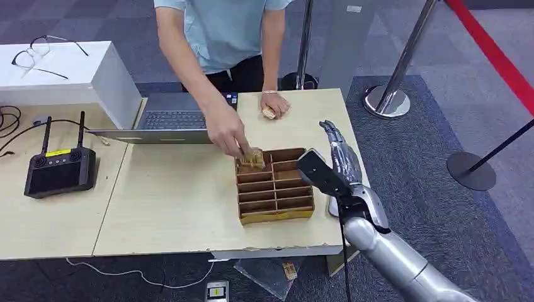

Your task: Pass the card to the sensor for recognition and then transmit it.

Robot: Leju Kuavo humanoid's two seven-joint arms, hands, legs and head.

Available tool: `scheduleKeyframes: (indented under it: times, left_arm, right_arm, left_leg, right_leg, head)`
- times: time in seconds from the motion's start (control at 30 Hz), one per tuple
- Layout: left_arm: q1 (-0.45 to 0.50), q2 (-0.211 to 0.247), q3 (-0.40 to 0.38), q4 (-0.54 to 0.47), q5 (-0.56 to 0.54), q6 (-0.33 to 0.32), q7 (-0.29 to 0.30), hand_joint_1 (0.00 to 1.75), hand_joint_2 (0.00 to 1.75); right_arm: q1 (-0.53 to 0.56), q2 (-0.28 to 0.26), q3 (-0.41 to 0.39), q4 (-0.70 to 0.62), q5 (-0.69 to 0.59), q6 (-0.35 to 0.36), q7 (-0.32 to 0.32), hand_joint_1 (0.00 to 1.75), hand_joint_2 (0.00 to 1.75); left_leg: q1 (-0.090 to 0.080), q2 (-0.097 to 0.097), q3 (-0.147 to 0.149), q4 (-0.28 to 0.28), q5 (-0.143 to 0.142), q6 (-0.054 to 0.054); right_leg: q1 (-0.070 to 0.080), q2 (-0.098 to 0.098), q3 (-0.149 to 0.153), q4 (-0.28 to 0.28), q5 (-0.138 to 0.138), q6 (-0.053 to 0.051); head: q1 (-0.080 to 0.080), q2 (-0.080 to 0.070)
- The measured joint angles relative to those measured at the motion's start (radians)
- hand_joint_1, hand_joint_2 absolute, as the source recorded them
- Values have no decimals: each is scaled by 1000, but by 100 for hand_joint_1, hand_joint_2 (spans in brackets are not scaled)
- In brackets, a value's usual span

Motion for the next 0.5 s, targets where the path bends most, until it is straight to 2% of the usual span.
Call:
scheduleKeyframes:
  times: [0.5]
  left_arm:
    - [0,0,0,0,1,0,-5,0,175]
  right_arm:
    - [-1,18,2,1,-5,-1,-20,0,175]
  left_leg:
    - [0,0,0,0,0,0]
  right_leg:
    - [0,0,0,0,0,0]
  head:
    - [0,0]
